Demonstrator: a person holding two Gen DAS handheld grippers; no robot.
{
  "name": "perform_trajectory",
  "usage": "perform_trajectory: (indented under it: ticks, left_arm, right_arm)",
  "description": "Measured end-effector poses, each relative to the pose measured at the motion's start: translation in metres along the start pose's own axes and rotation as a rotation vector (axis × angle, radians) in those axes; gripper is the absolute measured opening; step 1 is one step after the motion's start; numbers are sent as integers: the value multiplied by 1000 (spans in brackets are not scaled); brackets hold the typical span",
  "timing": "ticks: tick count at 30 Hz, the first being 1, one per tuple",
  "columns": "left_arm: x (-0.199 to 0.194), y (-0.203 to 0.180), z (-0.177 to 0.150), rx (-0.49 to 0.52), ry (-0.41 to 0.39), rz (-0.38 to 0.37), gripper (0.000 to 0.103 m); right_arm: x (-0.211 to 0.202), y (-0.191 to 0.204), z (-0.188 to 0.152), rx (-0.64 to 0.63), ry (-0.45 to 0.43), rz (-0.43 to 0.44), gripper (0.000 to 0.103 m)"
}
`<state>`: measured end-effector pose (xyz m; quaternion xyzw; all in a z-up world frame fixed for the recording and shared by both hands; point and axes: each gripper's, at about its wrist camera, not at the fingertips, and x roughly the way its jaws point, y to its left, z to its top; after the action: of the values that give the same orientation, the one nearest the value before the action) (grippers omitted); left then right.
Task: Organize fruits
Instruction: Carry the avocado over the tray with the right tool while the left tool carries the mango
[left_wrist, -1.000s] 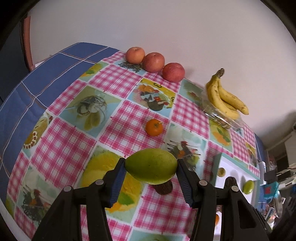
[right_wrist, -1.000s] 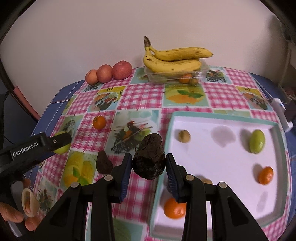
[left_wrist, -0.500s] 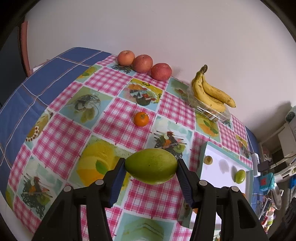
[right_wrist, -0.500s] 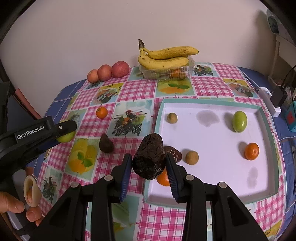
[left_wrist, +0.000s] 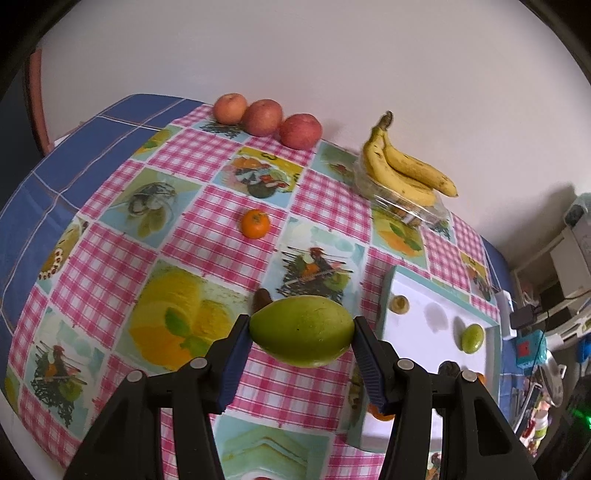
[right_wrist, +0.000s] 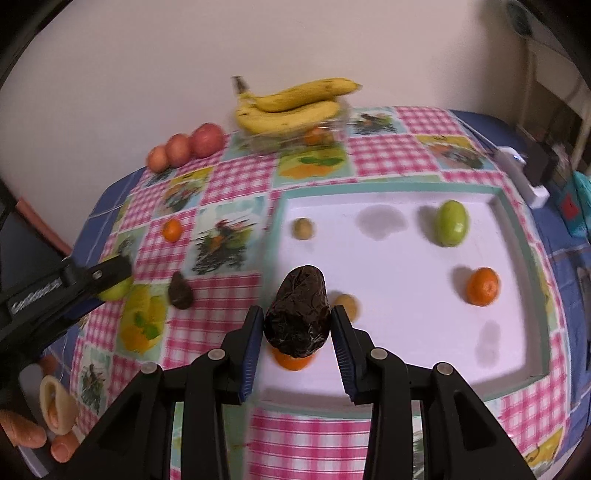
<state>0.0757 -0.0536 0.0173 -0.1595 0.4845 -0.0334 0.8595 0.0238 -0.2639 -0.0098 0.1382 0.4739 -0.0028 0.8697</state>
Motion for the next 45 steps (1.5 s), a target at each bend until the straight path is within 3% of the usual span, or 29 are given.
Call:
perform_trajectory:
  ticks: [11, 18, 32, 45]
  left_arm:
    - [8, -56, -24, 135, 54, -52, 57]
    - [11, -95, -47, 246, 92, -90, 57]
    - [26, -133, -80, 350, 185, -132, 57]
    - [71, -145, -115, 384, 341, -114, 58]
  right_arm:
    - [-17, -106, 3, 214, -3, -166, 39]
    - [-36, -146, -1, 278, -27, -229, 39]
    - [-43, -152, -3, 296, -34, -243, 39]
    - [4, -160, -19, 319, 116, -255, 39]
